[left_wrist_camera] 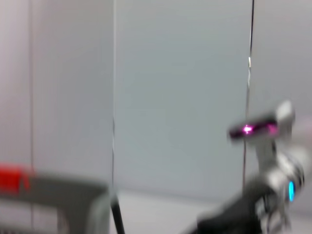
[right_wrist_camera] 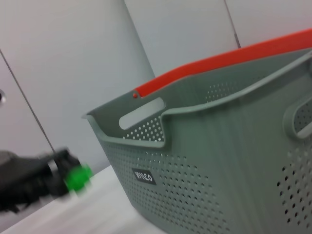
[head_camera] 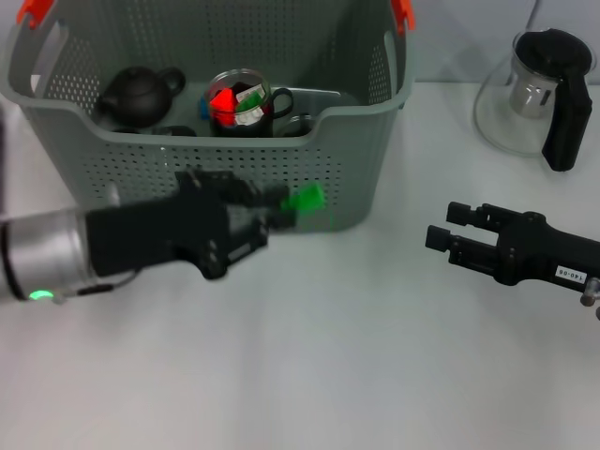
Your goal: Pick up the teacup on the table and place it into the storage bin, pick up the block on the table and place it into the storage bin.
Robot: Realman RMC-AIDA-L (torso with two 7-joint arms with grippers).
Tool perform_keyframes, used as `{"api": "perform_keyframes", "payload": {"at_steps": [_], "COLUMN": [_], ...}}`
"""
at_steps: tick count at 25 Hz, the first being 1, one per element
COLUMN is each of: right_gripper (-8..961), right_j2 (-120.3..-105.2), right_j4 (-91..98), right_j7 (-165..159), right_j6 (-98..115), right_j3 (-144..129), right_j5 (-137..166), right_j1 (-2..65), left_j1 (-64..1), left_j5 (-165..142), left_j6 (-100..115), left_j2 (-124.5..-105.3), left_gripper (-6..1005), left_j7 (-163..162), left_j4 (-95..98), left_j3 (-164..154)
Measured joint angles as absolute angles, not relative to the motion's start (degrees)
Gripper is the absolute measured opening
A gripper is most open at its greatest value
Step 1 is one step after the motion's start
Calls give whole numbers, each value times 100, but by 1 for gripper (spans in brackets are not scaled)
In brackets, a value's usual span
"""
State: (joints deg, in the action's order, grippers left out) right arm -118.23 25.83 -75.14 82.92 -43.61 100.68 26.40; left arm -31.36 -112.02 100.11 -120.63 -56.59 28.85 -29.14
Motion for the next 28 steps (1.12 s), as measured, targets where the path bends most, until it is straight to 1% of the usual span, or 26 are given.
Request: {"api": "perform_keyframes", "payload": {"at_steps": [5,11,14,18,20,21,25,27,28], "right_gripper": [673,673,673,674,674,674,680,684,686], "right_j2": [-11861,-11861,-11866,-11870,-11876,-11876,-11885,-11885,-11885], "right_j4": [2641,2646,2646,2646,2646,2646,2646,2646,2646], "right_j7": [-7506,-7505,-7499,-7497,-7497,-7497,-7497,-7497,-7497], "right_j6": [8401,8491,8497,8498,8487,8487,8481,8478,8475], "right_j3": [-4322,-4322,-4317,-4315,-4315,-4315,-4315,-4315,-4315], "right_j5": [10065,10064,10065,10080,10088,10088,10096,10097,10099], "right_j1": [2648,2647,2645,2645,2642,2642,2636,2637,2636], "left_j1": [-3198,-3467,-3719,-4106,-4361,-4361,-4753,-4843,-4867], "left_j5": [-10723,-9727,-9533,-9853,-10589,-10589,-12481,-13221,-13643], "left_j6": [10559,10629,10207,9030,8244,8244,7494,7225,7032], "left_j2": [-11985,-11825,-11759,-11607,-11510,-11510,-11482,-11517,-11572], "left_gripper": [190,190,191,191,191,191,191,192,192], "left_j7": [-5978,-7037,-7841,-9071,-9897,-9897,-11048,-11411,-11609], "left_j4": [2918,3377,3813,4502,5044,5044,5658,5776,5835], "left_j3": [-2447,-2336,-2366,-2963,-3621,-3621,-4438,-4767,-5021]}}
